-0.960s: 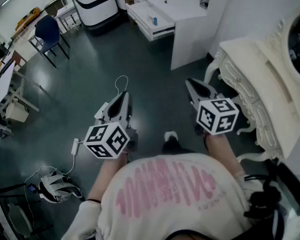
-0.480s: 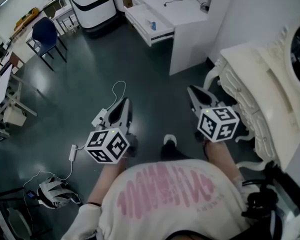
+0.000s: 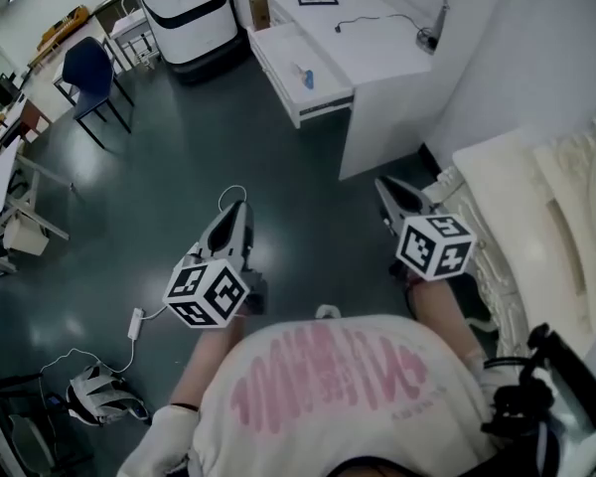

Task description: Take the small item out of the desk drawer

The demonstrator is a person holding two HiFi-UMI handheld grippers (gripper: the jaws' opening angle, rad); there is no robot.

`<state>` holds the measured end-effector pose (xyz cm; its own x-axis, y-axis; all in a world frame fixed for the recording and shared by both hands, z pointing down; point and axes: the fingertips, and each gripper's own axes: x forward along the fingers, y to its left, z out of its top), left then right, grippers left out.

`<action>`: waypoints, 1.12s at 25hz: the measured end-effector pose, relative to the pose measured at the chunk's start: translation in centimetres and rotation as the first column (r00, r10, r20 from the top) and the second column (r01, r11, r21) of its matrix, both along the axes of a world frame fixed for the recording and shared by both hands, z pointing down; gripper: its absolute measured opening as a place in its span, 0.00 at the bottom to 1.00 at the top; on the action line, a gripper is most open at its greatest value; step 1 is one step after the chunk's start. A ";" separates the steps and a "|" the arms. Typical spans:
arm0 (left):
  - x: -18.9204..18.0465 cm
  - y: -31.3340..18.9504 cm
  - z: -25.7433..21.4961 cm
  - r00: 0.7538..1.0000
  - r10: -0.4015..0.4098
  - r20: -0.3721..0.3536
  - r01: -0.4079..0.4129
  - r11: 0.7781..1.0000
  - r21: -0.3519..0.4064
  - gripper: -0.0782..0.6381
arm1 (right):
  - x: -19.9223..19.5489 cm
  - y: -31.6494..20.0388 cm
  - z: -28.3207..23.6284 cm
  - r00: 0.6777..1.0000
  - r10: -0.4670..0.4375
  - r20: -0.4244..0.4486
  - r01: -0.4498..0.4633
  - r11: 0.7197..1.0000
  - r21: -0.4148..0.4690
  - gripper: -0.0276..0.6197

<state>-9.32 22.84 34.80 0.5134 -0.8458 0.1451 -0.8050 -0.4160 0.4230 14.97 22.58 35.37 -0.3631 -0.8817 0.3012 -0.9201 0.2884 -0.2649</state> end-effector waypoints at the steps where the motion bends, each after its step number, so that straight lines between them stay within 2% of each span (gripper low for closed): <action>1: 0.6 -1.3 -0.1 1.000 -0.009 0.002 0.009 1.000 0.002 0.15 | 0.4 -1.5 -0.1 1.000 -0.013 0.000 0.013 1.000 0.001 0.10; 7: 3.3 -7.6 0.3 1.000 -0.028 -0.004 0.028 1.000 -0.008 0.15 | 1.7 -9.5 0.7 0.997 -0.075 0.019 0.076 0.997 -0.023 0.10; 13: 3.9 -15.4 1.7 0.999 -0.035 -0.022 0.034 0.999 -0.030 0.15 | 1.4 -17.1 3.7 0.993 -0.117 0.035 0.119 0.990 -0.076 0.10; 22: 4.1 -31.8 1.8 1.000 0.027 -0.011 -0.027 0.999 -0.037 0.15 | 0.4 -32.3 4.5 0.994 -0.108 0.030 0.111 0.987 -0.118 0.10; 28: 2.1 -42.6 -0.4 0.999 0.041 -0.007 -0.041 0.999 0.006 0.15 | -0.8 -43.7 2.4 0.994 -0.080 0.081 0.085 0.994 -0.070 0.10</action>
<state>-7.20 -19.75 34.42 0.5484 -0.8250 0.1364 -0.7843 -0.4510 0.4259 14.18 -21.15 37.73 -0.4586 -0.8245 0.3316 -0.8697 0.3398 -0.3579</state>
